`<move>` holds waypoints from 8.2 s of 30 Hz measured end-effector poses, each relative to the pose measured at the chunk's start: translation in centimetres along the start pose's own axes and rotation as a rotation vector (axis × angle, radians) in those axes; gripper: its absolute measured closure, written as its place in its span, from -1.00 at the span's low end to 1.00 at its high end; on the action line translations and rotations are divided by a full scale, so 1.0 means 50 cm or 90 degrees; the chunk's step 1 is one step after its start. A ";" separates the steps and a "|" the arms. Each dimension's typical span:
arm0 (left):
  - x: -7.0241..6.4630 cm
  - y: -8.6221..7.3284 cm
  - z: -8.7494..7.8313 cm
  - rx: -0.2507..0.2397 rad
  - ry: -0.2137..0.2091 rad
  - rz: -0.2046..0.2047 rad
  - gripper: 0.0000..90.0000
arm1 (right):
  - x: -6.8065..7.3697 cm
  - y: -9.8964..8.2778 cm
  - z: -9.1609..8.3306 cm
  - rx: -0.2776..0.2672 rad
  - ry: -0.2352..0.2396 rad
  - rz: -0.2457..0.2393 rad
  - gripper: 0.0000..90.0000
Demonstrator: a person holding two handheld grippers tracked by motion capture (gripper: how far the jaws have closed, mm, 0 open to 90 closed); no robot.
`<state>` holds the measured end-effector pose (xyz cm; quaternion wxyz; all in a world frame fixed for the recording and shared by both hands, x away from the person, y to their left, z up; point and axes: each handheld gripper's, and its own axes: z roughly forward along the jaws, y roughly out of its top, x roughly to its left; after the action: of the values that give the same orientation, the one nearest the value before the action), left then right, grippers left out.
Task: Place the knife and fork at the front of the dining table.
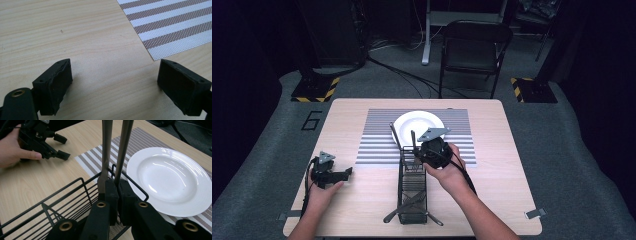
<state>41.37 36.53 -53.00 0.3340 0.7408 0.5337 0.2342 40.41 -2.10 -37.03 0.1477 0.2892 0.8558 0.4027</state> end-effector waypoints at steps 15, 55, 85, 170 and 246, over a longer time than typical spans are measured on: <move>0.000 0.000 0.000 -0.002 0.000 -0.001 -0.72 | -0.005 0.041 -0.061 -0.005 0.013 -0.001 0.94; 0.000 0.000 0.001 -0.003 0.000 -0.001 -0.72 | -0.101 0.027 -0.130 -0.015 -0.046 0.052 0.94; 0.000 0.000 0.001 -0.003 0.000 -0.001 -0.72 | -0.172 -0.052 -0.083 -0.013 -0.108 0.106 0.94; 0.000 0.000 0.001 -0.003 0.001 -0.002 -0.72 | -0.308 -0.155 0.073 0.014 -0.171 0.307 0.91; 0.000 0.002 0.001 0.002 -0.004 0.002 -0.72 | -0.359 -0.188 0.171 0.038 -0.240 0.465 0.95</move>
<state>41.49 36.51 -52.96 0.3341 0.7429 0.5317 0.2319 55.19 -12.76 -49.37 0.1412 0.6466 0.6662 0.3439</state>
